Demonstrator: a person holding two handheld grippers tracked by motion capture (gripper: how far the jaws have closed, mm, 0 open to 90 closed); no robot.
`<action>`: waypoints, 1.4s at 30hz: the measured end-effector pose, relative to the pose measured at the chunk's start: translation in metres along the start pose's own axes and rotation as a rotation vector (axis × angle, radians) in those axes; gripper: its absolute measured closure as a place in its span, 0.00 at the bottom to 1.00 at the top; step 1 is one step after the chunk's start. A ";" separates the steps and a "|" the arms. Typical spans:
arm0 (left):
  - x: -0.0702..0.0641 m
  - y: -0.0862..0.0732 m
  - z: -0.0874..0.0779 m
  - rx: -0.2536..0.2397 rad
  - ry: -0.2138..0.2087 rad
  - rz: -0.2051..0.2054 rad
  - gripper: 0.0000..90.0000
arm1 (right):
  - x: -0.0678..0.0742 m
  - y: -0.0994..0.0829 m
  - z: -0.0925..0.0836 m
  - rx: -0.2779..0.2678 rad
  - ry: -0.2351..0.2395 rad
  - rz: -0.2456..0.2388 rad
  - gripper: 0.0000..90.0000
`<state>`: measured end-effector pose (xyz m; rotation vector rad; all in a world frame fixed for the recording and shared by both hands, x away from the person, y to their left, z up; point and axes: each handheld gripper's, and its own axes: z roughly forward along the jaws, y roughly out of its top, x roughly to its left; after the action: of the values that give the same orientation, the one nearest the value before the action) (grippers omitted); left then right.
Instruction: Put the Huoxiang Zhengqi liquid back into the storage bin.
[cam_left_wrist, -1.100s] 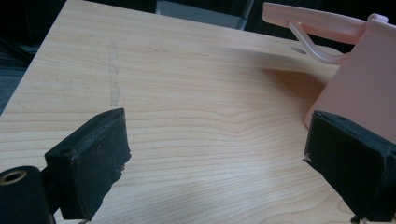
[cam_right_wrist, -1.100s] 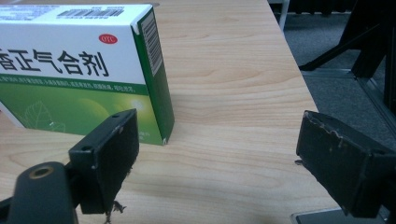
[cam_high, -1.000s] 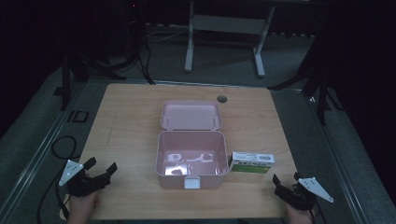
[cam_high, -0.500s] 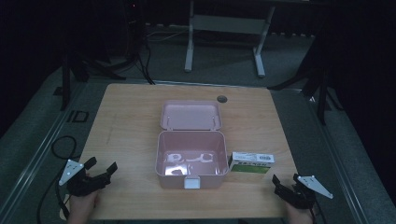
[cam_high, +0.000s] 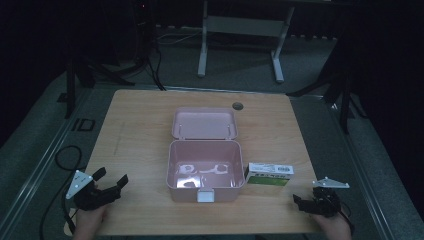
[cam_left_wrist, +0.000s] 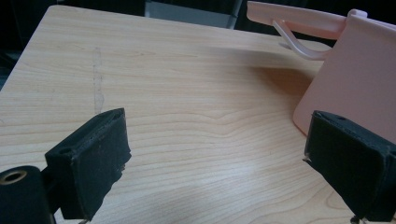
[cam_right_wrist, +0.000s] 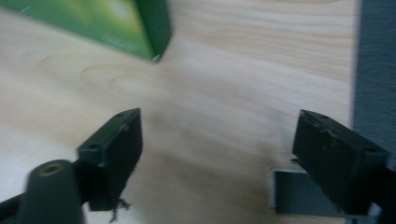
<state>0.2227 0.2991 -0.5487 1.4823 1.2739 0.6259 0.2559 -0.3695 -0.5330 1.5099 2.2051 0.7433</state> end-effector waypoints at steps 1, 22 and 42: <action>0.000 0.000 0.000 0.002 0.000 -0.001 0.08 | -0.001 0.001 0.000 0.011 0.034 -0.014 0.19; -0.002 0.000 0.001 0.010 -0.021 -0.012 0.08 | 0.011 0.039 -0.018 0.232 0.324 -0.491 0.18; 0.005 0.000 0.001 0.001 -0.011 -0.058 0.08 | 0.034 0.063 -0.019 0.381 0.360 -0.735 0.18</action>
<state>0.2252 0.3034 -0.5505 1.4433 1.3040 0.5785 0.2798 -0.3237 -0.4800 0.5938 3.0132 0.3755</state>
